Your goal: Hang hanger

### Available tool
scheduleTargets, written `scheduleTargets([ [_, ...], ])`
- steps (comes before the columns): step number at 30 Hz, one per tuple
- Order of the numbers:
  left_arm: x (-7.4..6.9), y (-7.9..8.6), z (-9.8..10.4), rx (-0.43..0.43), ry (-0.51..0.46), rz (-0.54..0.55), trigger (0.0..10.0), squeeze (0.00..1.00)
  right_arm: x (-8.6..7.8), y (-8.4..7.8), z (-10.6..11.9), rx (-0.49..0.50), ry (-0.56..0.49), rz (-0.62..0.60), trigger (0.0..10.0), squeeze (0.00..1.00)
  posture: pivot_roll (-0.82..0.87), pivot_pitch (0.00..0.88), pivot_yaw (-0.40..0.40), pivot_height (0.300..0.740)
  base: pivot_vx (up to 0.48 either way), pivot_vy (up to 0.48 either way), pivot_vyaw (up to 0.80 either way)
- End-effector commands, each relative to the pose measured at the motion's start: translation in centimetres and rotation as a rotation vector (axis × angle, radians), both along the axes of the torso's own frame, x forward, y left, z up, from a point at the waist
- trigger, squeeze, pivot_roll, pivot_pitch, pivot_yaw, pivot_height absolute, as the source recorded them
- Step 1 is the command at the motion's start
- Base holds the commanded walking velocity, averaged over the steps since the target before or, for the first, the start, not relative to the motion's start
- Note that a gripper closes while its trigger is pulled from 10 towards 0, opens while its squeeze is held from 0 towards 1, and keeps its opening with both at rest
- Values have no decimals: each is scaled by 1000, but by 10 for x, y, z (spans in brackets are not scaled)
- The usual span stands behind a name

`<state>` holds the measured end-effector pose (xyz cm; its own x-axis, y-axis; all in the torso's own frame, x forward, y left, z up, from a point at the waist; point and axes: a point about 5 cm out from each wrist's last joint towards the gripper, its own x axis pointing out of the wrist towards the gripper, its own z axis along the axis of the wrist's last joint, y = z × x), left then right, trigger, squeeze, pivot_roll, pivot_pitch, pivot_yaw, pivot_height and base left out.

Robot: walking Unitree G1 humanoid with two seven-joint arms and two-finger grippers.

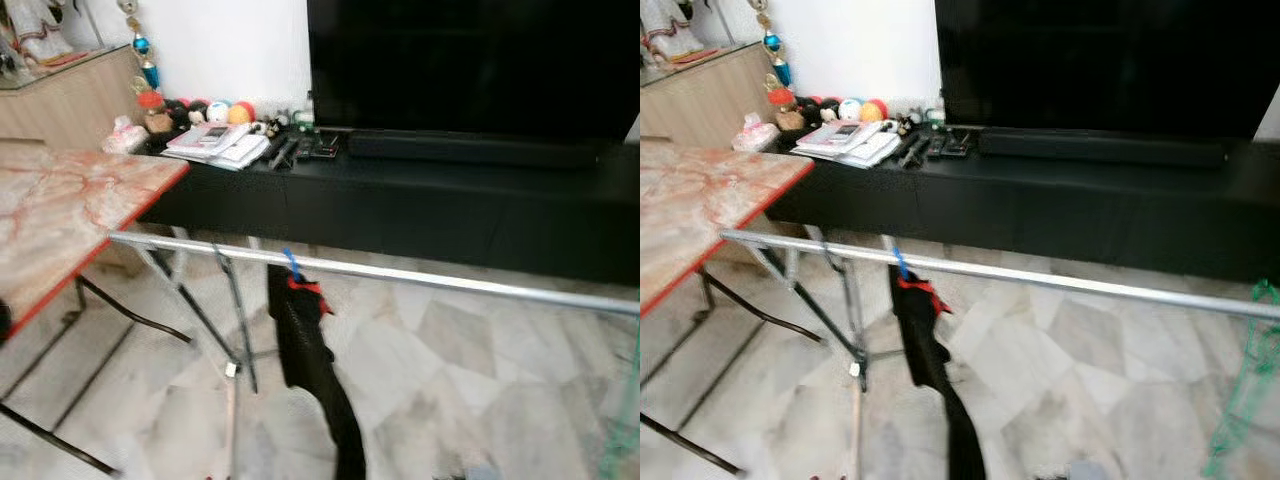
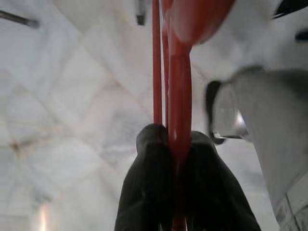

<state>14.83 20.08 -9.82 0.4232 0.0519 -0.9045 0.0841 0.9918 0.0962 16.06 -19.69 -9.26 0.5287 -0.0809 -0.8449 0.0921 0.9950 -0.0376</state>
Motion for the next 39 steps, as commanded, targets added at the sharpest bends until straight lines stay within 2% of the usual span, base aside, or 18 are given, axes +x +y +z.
scheduleTargets([
  [1, -3, 4, 0, 9, 11, -4, 10000, 0, 8, 8, 3, 17, -28, 4, 10000, 0, 33, 23, 28, 740, 0, 461, 0],
  [5, -3, 4, 0, 10, 14, -16, 10000, 0, 11, 6, 5, 27, -66, -41, 10000, 0, 36, 24, 28, 740, 0, 383, 0],
  [9, -3, 5, 0, 17, 14, -27, 10000, 0, 11, 6, 5, 25, -67, -39, 10000, 0, 37, 25, 28, 740, 0, 0, 0],
  [20, -3, 5, 0, 17, 20, -41, 10000, 0, 10, 5, 5, 16, -79, -57, 10000, 0, 39, 25, 30, 740, 0, 0, -751],
  [39, -4, 6, 0, 10, 21, -46, 10000, 0, 10, 5, 5, 1, -90, -53, 10000, 0, 43, 27, 34, 740, 0, 0, 0],
])
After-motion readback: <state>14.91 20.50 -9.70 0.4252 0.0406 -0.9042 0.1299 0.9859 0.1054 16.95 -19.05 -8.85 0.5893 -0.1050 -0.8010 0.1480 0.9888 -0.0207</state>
